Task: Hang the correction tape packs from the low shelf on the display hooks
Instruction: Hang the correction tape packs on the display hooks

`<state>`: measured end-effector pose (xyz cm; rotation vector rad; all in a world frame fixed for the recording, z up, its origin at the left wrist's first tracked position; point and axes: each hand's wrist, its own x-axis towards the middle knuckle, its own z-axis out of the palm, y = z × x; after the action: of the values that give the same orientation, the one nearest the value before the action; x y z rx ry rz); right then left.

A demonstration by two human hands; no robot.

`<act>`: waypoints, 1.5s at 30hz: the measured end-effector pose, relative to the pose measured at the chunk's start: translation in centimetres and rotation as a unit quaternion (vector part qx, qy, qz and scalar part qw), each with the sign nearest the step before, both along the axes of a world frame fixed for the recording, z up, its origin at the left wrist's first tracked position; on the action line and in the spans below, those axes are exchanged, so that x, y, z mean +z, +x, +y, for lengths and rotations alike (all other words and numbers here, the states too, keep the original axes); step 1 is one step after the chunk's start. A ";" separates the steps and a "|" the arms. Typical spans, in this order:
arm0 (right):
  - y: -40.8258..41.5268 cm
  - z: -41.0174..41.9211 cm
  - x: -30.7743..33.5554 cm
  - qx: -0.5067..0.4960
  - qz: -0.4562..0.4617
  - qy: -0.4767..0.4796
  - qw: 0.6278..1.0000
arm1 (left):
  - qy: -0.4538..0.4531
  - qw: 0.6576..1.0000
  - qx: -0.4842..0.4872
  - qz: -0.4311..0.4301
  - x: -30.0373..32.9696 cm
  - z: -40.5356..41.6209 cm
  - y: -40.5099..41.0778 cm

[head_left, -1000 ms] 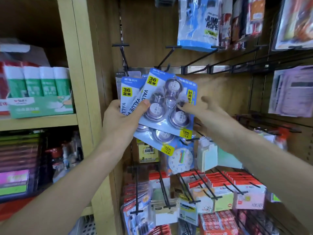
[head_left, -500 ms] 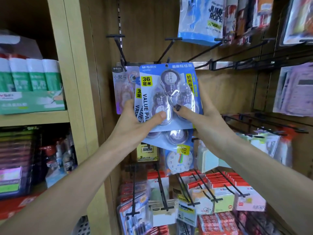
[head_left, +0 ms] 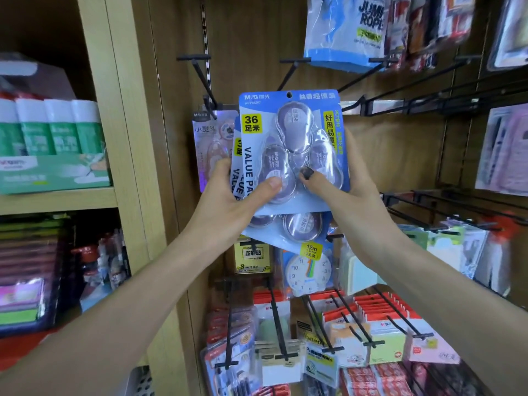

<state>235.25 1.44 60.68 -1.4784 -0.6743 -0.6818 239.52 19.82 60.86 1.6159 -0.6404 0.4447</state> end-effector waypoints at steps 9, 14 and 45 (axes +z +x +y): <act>1.0 -0.1 0.4 0.002 0.060 0.045 0.997 | -0.006 0.999 0.015 0.032 0.2 0.0 0.6; 0.6 -0.1 0.6 -0.002 0.075 0.047 0.996 | -0.020 0.999 0.011 0.034 0.4 -0.1 -0.2; 9.2 -0.4 3.2 -0.102 0.426 -0.010 0.899 | -0.038 0.925 -0.019 0.377 2.9 -2.4 5.3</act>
<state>244.42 1.01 63.86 -1.6859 0.1556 -0.1236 244.80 17.45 63.73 1.5416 -0.0658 -0.1939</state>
